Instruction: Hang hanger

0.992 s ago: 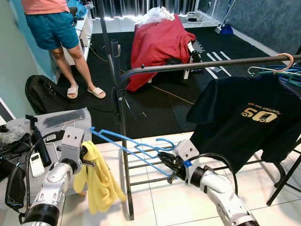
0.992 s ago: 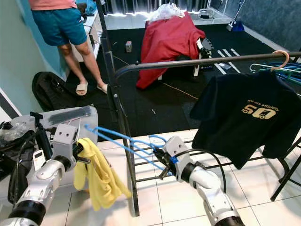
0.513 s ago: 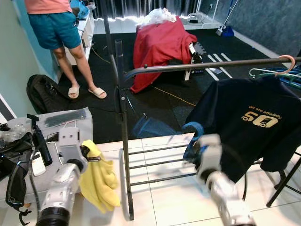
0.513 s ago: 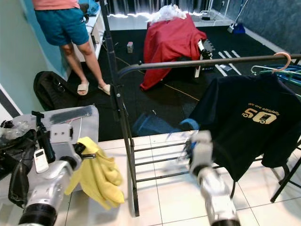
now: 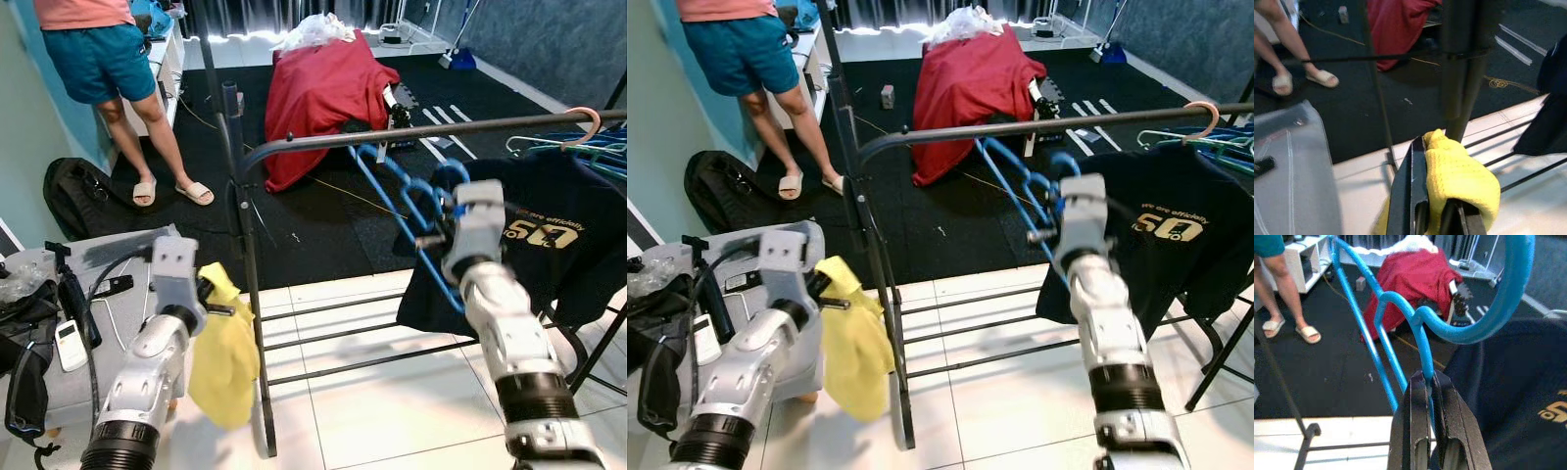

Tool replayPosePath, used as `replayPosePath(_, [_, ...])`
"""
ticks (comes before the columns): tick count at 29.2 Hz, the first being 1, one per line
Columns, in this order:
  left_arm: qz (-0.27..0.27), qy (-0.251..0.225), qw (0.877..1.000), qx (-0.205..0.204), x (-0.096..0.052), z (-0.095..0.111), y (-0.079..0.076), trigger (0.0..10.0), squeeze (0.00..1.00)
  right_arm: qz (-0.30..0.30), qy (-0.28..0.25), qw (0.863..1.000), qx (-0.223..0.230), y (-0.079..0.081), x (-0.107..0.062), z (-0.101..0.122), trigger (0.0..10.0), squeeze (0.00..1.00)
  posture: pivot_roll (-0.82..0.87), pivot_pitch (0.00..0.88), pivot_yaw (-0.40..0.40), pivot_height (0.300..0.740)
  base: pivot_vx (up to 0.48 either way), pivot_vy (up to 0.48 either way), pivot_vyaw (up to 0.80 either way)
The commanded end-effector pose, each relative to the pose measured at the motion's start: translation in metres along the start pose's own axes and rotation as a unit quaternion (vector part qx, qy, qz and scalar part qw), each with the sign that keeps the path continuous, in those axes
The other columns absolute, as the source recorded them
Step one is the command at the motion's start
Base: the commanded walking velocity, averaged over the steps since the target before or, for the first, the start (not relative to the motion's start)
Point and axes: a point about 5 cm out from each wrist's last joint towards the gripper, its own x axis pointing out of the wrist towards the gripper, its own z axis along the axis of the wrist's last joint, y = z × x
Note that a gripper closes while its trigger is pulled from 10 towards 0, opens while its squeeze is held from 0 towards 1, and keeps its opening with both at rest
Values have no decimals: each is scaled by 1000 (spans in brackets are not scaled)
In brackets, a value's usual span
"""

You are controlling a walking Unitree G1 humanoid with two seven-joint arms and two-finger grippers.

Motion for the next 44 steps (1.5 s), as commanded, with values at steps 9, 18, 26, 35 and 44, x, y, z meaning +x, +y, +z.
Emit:
replayPosePath(9, [-71, -29, 996, 54, -6, 16, -22, 10000, 0, 12, -3, 1000, 5, -11, 27, 33, 10000, 0, -78, 116, 12, 740, 0, 0, 0])
replayPosePath(18, [-128, -49, 988, 65, -10, 24, -34, 10000, 0, 13, 15, 1000, 12, -23, 43, 50, 10000, 0, -76, 121, 8, 740, 0, 0, 0])
replayPosePath(26, [-163, -66, 981, 77, -16, 29, -43, 10000, 0, 8, 42, 999, 17, -32, 53, 55, 10000, 0, -69, 121, 1, 740, 0, 0, 0])
replayPosePath(35, [-174, -61, 979, 82, -20, 30, -44, 10000, 0, 11, 60, 997, 38, -36, 58, 59, 10000, 78, -64, 123, -3, 740, 0, 0, 0])
replayPosePath(44, [-197, -92, 974, 59, -21, 40, -47, 10000, 0, 1, 48, 998, 36, -41, 59, 65, 10000, 1000, -60, 116, 2, 740, 0, 0, 0])
